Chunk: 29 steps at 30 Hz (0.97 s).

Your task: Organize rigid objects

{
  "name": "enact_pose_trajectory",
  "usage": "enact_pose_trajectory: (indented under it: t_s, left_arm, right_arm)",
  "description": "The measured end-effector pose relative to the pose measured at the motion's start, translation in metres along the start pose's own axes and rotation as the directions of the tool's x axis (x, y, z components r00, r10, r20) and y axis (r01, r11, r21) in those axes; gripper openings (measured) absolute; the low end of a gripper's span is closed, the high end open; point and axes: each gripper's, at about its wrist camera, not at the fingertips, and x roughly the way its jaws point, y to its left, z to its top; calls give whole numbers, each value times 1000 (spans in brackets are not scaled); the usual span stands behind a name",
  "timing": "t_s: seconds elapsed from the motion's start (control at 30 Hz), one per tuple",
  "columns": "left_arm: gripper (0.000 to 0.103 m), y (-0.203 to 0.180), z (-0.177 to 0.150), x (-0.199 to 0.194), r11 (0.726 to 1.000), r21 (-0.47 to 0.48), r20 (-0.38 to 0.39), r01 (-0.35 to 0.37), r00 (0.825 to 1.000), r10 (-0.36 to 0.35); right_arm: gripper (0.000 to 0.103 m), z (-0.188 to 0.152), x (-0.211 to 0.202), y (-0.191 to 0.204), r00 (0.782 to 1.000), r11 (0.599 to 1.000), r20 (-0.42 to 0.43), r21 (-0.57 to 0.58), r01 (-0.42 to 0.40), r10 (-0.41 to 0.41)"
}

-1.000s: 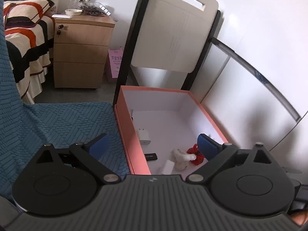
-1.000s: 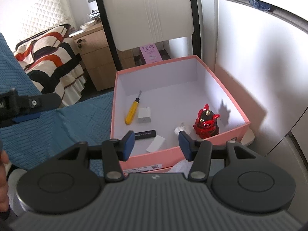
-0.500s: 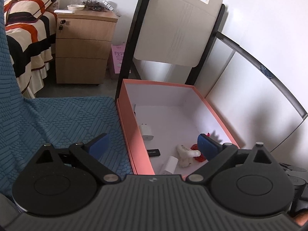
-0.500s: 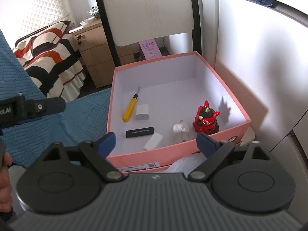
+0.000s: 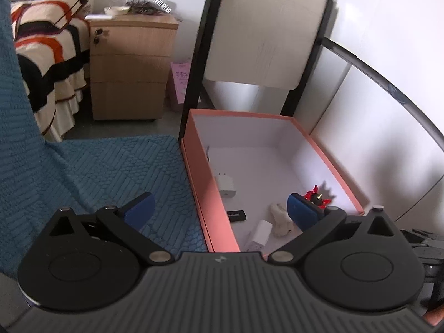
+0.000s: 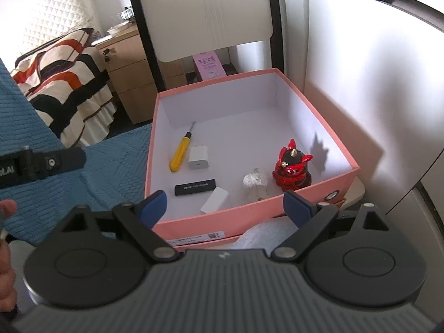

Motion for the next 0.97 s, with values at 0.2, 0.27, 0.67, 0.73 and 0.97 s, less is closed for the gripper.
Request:
enact_pose_trajectory:
  t_s: [0.2, 0.27, 0.67, 0.73, 0.97]
  left_arm:
    - [103, 4, -3, 0, 1000, -14, 0, 15, 1000, -16]
    - [103, 3, -4, -1, 1000, 0, 8, 18, 1000, -18]
    - [103, 0, -2, -6, 999, 10, 26, 39, 999, -40]
    - [103, 0, -2, -7, 999, 9, 28, 39, 999, -39]
    - [103, 2, -3, -8, 999, 3, 27, 35, 999, -35]
  right_arm:
    - [92, -1, 1, 2, 1000, 1000, -1, -3, -6, 6]
    - [92, -2, 2, 2, 1000, 1000, -4, -2, -2, 2]
    - [92, -1, 3, 2, 1000, 1000, -11, -4, -1, 1]
    - [92, -1, 3, 2, 1000, 1000, -10, -3, 2, -2]
    - [92, -2, 3, 6, 1000, 1000, -12, -6, -2, 1]
